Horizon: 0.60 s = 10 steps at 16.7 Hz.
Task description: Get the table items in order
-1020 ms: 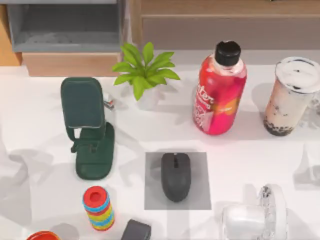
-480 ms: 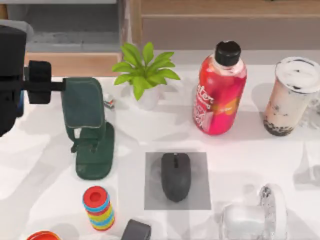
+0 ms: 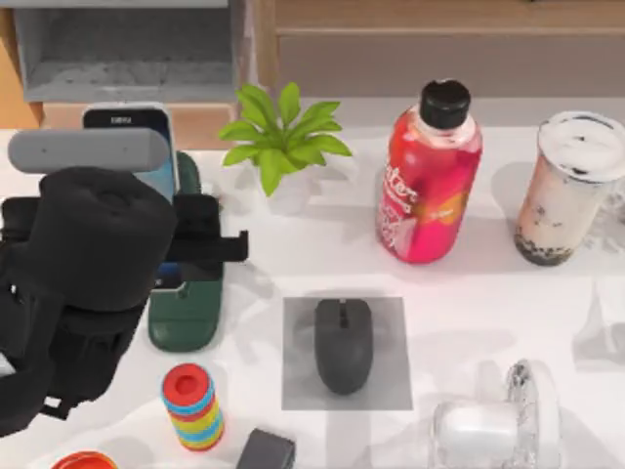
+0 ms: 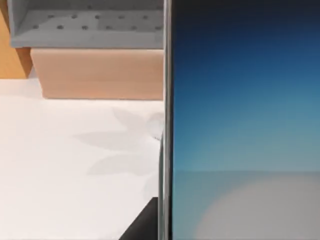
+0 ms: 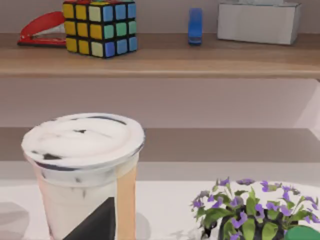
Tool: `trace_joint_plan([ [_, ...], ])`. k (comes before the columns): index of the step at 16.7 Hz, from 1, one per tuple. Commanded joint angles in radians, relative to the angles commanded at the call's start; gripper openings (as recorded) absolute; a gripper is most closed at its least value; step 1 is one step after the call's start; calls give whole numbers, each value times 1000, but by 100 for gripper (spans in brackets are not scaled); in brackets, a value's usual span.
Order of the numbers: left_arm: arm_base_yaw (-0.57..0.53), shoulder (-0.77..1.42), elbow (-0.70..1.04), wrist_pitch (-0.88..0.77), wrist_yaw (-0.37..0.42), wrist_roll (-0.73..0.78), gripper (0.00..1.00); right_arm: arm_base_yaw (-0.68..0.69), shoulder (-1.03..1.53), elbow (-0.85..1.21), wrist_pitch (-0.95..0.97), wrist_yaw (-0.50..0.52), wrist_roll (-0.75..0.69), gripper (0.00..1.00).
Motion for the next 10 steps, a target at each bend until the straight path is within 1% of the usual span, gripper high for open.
trace_joint_plan([
  [6, -1, 4, 0, 0, 2, 2, 0, 0, 0, 0, 0, 0, 0, 100],
  [10, 12, -10, -21, 29, 36, 34, 0, 0, 0, 0, 0, 0, 0, 100],
])
